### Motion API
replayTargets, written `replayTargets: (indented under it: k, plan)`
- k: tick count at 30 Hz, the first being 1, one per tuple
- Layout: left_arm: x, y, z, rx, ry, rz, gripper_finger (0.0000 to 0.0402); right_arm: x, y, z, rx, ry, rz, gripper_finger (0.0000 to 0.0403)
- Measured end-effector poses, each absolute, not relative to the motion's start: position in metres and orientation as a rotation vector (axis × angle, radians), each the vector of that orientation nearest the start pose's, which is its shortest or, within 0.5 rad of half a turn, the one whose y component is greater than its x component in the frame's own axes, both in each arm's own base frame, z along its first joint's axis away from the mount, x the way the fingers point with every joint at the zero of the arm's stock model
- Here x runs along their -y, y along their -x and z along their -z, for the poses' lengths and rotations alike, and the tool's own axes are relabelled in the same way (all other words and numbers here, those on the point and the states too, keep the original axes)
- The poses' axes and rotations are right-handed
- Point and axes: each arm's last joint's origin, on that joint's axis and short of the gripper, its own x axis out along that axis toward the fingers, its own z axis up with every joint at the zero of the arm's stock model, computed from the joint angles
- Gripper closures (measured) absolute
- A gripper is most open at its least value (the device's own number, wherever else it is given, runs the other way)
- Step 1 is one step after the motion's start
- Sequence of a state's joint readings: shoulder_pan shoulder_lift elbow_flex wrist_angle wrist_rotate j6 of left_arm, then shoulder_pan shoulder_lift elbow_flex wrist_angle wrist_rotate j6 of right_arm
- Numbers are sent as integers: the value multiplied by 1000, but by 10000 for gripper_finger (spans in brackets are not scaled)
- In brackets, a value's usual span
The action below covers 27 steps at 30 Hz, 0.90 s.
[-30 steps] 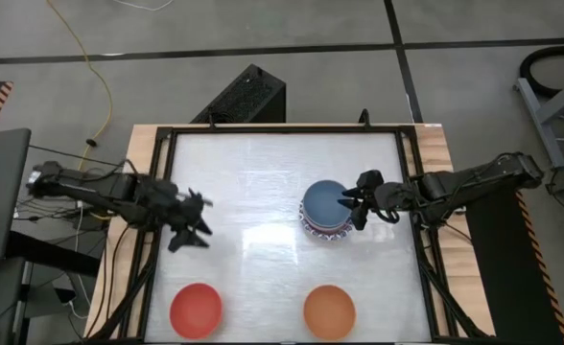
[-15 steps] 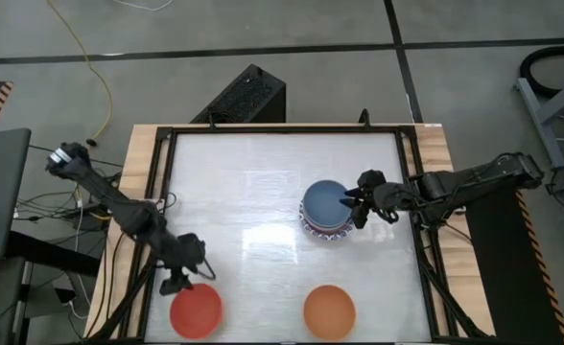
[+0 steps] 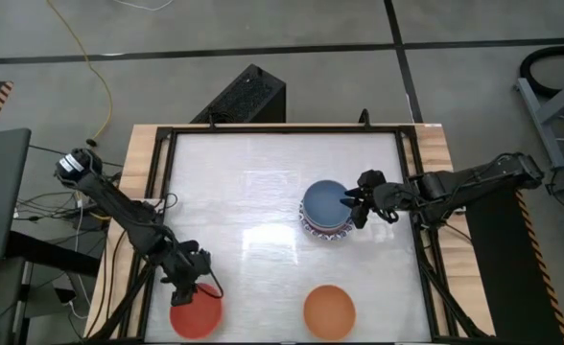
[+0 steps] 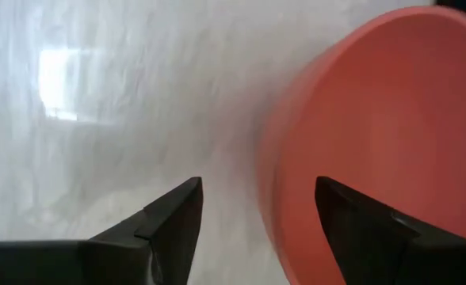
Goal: Nest bowls inside each other
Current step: Stack the orange bowl on top of the blue bowl
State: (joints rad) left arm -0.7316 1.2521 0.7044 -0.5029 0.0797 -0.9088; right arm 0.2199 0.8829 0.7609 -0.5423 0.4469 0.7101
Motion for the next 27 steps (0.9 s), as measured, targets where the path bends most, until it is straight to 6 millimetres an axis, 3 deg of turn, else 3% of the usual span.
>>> replayTargets:
  k: [4,11,18,27]
  plan:
    - [160,-168,-182,-1271,420,184,219,-26,-175,-279,-518,-467,425,235]
    - [168,-162,-163,-1382,453,194,383,-29,-175,-279,-513,-511,425,235]
    - [160,-164,-170,-1346,554,74,400,-28,-176,-280,-496,-530,431,235]
    - [109,-160,-208,-1225,553,-210,401,-17,-179,-292,-370,-566,447,235]
